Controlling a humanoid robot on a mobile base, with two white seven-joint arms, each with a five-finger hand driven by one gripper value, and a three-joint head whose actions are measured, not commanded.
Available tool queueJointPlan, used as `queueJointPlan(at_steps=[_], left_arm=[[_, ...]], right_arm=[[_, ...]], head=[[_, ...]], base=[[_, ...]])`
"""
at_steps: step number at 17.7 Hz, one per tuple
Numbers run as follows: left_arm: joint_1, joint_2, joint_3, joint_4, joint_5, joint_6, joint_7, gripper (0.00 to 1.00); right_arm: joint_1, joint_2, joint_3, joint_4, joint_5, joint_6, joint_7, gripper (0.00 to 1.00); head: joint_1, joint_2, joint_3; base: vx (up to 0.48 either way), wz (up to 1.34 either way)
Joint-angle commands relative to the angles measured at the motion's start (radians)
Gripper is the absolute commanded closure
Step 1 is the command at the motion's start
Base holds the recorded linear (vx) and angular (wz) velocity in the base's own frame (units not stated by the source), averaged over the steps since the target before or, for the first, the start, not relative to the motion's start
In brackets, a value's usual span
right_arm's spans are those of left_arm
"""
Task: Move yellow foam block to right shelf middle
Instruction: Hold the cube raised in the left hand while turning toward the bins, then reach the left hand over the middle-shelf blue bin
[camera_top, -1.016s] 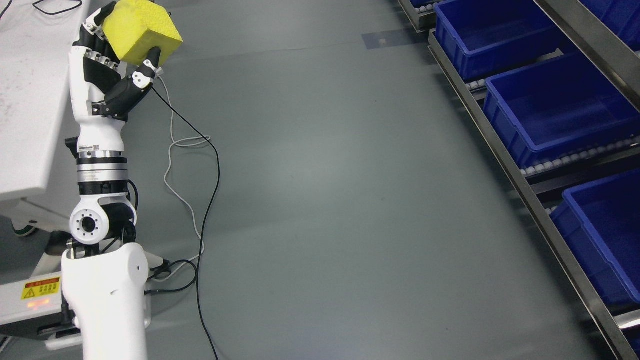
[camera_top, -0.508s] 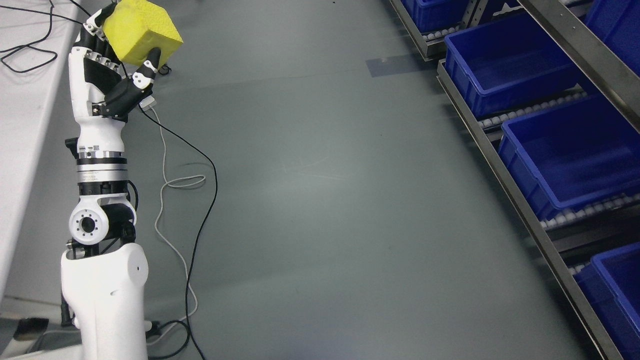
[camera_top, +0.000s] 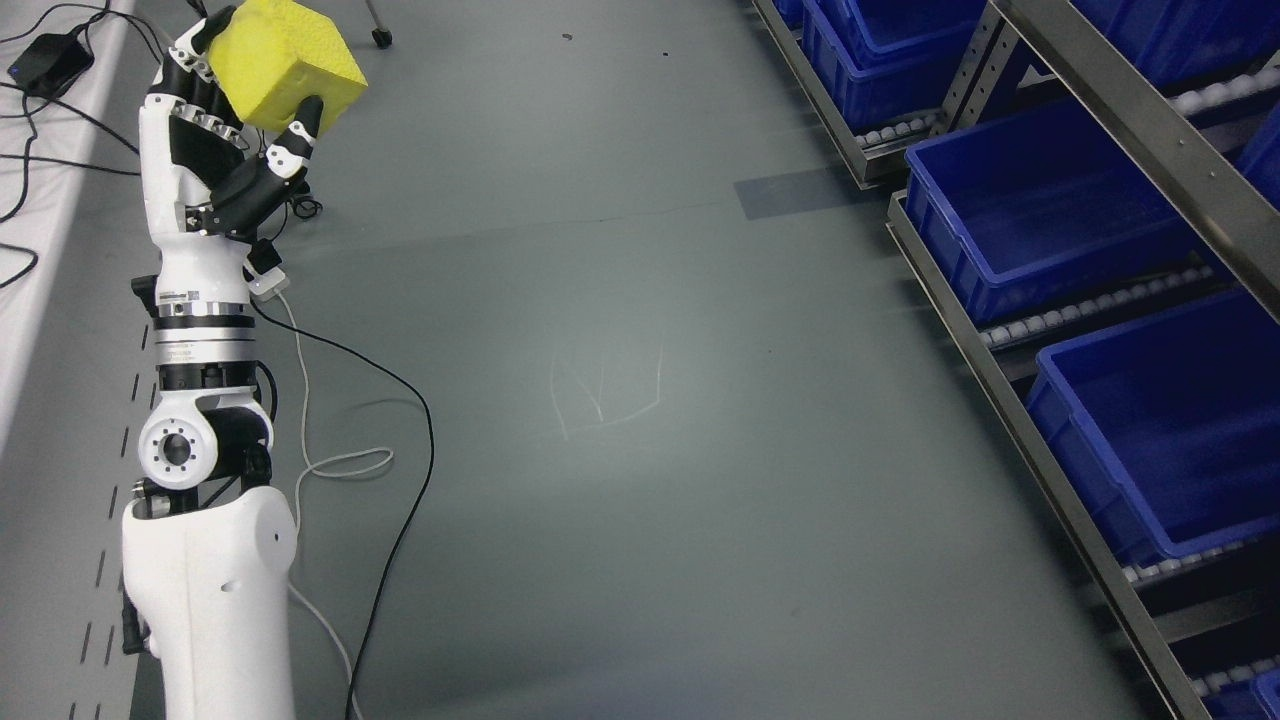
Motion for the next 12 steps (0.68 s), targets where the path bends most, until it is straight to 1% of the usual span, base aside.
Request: queueJointPlan(at_steps=[1, 4, 7, 12], left_arm=[[-0.004, 0.017, -0.005, 0.001, 0.001, 0.004, 0.000, 0.54], [-0.004, 0.017, -0.010, 0.001, 0.001, 0.004, 0.000, 0.54], [-0.006, 0.017, -0.022, 0.001, 0.001, 0.004, -0.003, 0.54], [-0.006, 0.017, -0.089, -0.011, 0.001, 0.002, -0.005, 0.54]], right_arm=[[-0.003, -0.017, 0.000, -0.017, -0.022, 0.001, 0.000, 0.00], [-0.003, -0.017, 0.000, -0.017, -0.020, 0.001, 0.000, 0.00], [-0.003, -0.017, 0.000, -0.017, -0.020, 0.001, 0.000, 0.00], [-0.002, -0.017, 0.000, -0.017, -0.020, 0.001, 0.000, 0.00]], head=[[0.0000, 0.000, 0.000], [0.0000, 0.000, 0.000], [0.0000, 0.000, 0.000], [0.0000, 0.000, 0.000]], base=[[0.437, -0.07], [0.401, -0.14], [0.366, -0.44], [0.268, -0.77]])
